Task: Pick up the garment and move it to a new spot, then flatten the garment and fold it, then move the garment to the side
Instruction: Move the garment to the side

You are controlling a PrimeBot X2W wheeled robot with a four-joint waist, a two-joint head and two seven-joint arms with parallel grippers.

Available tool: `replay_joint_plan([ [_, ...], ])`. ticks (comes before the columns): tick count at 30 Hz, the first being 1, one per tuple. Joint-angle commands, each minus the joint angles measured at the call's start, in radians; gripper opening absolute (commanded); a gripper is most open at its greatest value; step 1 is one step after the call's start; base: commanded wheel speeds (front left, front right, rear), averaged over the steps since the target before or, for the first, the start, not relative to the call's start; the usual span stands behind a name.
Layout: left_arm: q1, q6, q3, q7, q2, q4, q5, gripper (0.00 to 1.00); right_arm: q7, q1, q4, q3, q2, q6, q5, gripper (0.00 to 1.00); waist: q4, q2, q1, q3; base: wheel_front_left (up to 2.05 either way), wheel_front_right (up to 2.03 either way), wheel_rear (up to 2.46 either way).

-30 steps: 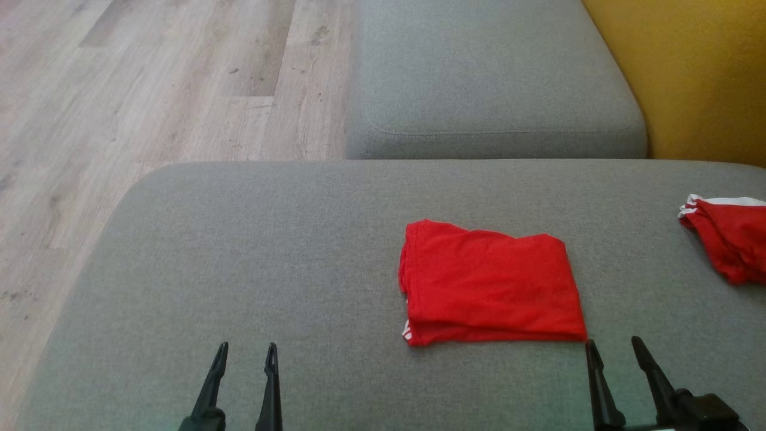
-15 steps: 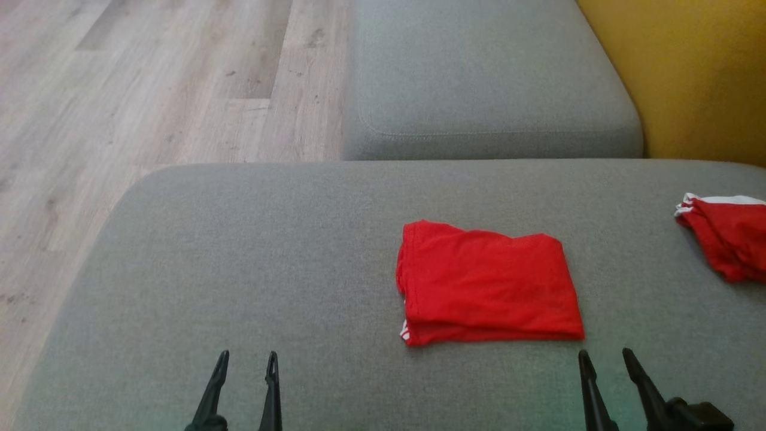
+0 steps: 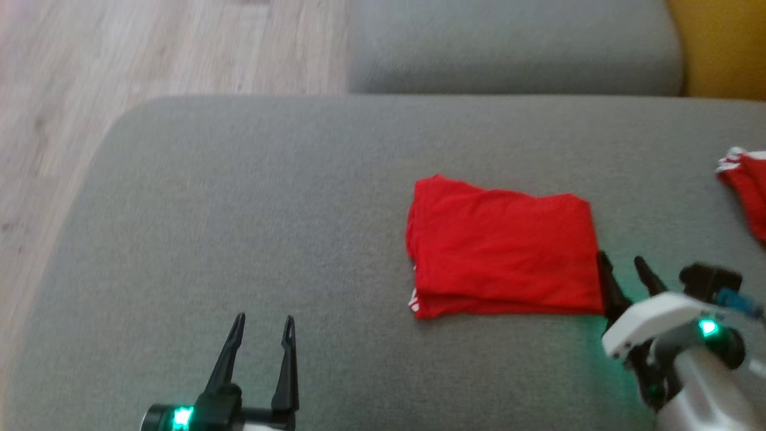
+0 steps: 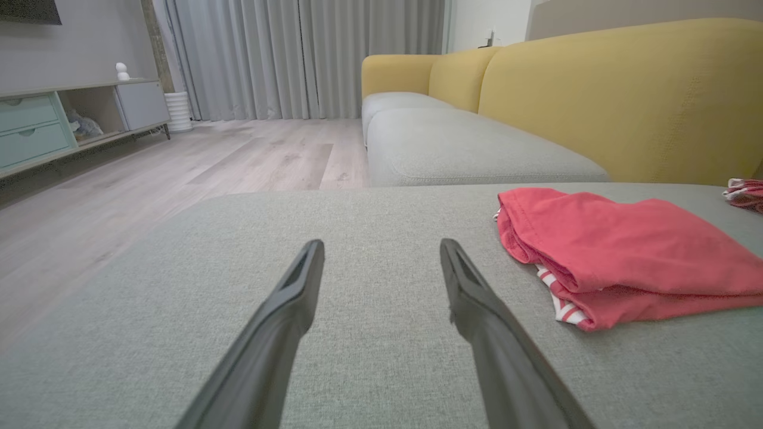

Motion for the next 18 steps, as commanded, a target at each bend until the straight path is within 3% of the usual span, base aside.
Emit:
replay_joint_plan([
  [1, -0.06, 0.011, 0.016, -0.005, -0.005, -0.035, -0.007, 1.0, 0.025, -0.063, 0.007, 0.026, -0.026, -0.001, 0.017, 1.0, 0.022, 0.0, -0.0002, 0.042, 0.0, 0.0, 0.0],
  [9, -0.107, 0.035, -0.02, -0.005, -0.005, -0.034, -0.03, 1.0, 0.08, -0.175, 0.15, 0.069, -0.058, -0.001, 0.088, 0.97, 0.049, 0.0, -0.0002, 0.095, 0.0, 0.0, 0.0],
  [10, -0.111, 0.037, -0.022, -0.005, -0.005, -0.034, -0.031, 1.0, 0.087, -0.183, 0.162, 0.081, -0.057, -0.001, 0.097, 0.79, 0.05, 0.0, -0.0002, 0.1, 0.0, 0.0, 0.0],
  [11, -0.115, 0.038, -0.023, -0.005, -0.005, -0.034, -0.032, 1.0, 0.094, -0.19, 0.172, 0.094, -0.056, -0.001, 0.107, 0.35, 0.051, 0.0, -0.0002, 0.105, 0.0, 0.0, 0.0],
  [12, -0.119, 0.039, -0.024, -0.005, -0.005, -0.033, -0.032, 1.0, 0.098, -0.196, 0.179, 0.108, -0.058, -0.001, 0.116, 0.0, 0.051, 0.0, -0.0002, 0.11, 0.0, 0.0, 0.0],
  [18, -0.131, 0.048, -0.02, -0.005, -0.005, -0.038, -0.032, 1.0, 0.056, -0.233, 0.181, 0.162, -0.106, -0.001, 0.126, 0.0, 0.035, 0.0, -0.0002, 0.133, 0.0, 0.0, 0.0],
])
